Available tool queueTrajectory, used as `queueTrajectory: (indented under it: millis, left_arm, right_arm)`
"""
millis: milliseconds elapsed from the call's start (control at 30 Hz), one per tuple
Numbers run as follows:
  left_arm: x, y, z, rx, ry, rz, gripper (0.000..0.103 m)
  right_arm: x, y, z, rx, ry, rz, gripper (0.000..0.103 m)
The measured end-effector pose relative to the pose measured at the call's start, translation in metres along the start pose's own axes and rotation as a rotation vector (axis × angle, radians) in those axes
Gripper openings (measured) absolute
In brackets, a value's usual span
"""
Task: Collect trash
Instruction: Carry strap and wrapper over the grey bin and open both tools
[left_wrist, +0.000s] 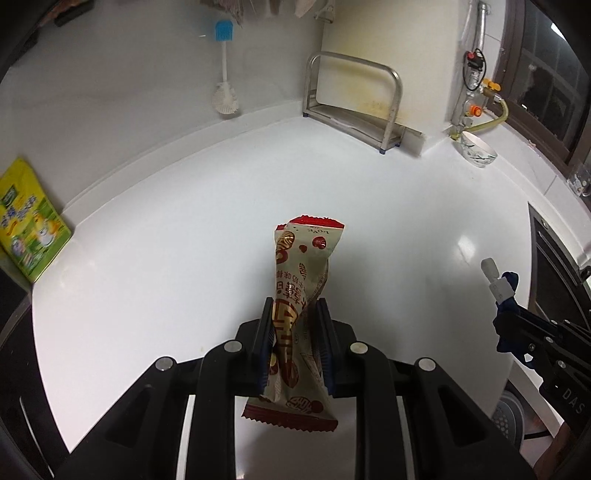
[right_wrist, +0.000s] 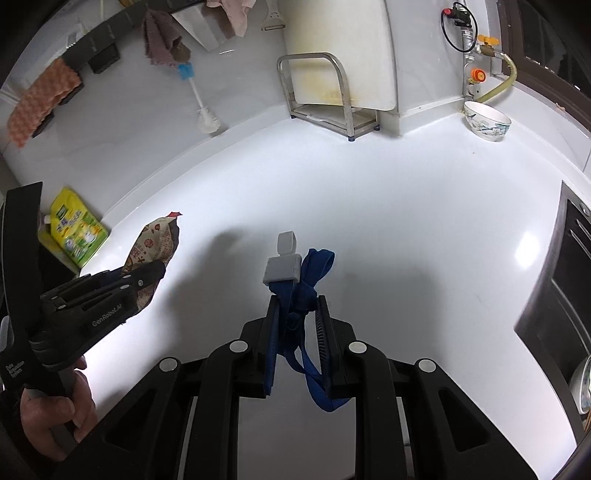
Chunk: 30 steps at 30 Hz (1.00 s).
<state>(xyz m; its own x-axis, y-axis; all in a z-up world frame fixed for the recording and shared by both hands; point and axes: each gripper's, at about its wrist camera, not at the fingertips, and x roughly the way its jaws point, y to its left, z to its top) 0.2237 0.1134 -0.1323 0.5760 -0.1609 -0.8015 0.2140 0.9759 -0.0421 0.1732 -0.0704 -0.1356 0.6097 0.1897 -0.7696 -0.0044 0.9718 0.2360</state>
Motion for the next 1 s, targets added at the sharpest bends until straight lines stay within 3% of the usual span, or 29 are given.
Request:
queueTrajectory:
  millis: [333, 733, 1000]
  left_arm:
    - [-0.052, -0.033, -0.038, -0.022, -0.028, 0.021, 0.022]
    - [-0.107, -0.117, -0.109, -0.031, -0.042, 0.007, 0.022]
    - [-0.125, -0.166, -0.152, -0.020, -0.019, 0.011, 0.022]
  right_arm:
    - [-0.053, -0.025, -0.045, -0.030, -0.007, 0.038, 0.019]
    - [-0.124, -0.087, -0.116, -0.069, -0.001, 0.069, 0.019]
    - [-0.143, -0.119, -0.158, -0.078, 0.039, 0.104, 0.019]
